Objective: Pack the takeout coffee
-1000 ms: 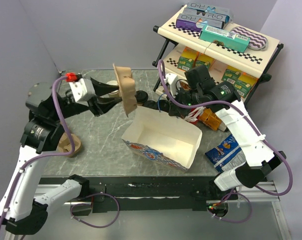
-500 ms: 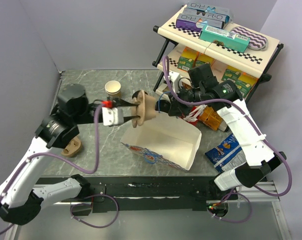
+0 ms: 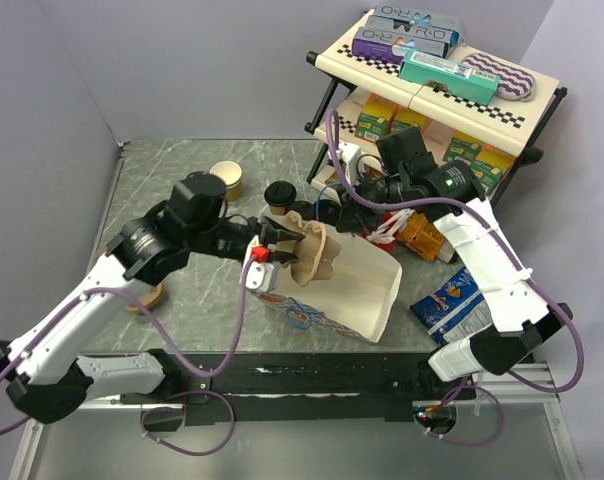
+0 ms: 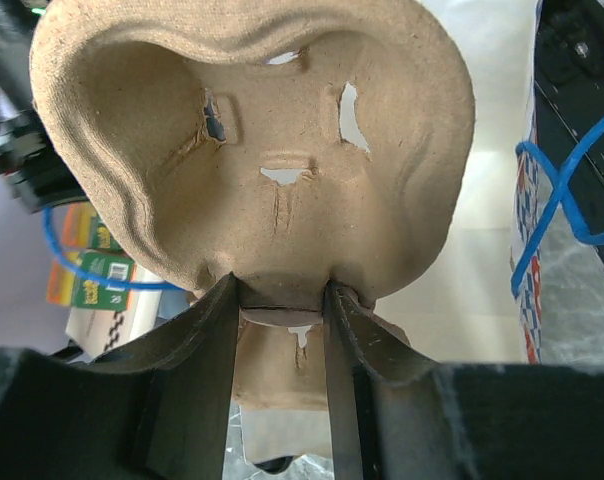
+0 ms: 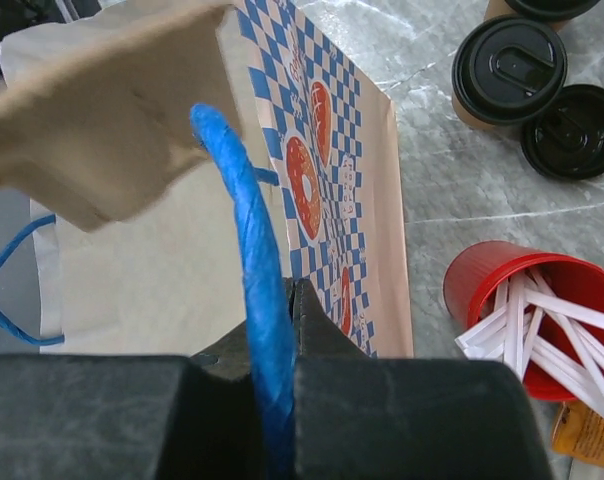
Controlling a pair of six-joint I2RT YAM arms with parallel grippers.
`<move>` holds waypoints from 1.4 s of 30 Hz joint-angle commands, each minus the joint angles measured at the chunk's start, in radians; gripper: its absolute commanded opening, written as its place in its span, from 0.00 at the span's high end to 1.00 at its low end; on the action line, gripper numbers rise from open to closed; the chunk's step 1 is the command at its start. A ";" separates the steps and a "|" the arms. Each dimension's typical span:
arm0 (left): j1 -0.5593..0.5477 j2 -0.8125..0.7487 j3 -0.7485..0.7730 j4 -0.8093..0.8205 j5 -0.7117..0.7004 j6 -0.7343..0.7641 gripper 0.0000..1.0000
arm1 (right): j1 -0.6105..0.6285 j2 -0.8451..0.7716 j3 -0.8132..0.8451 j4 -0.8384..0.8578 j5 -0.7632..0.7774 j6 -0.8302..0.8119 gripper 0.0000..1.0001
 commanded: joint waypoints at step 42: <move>-0.230 0.512 0.307 -0.357 -0.481 0.099 0.99 | 0.009 -0.097 -0.045 0.039 -0.097 0.051 1.00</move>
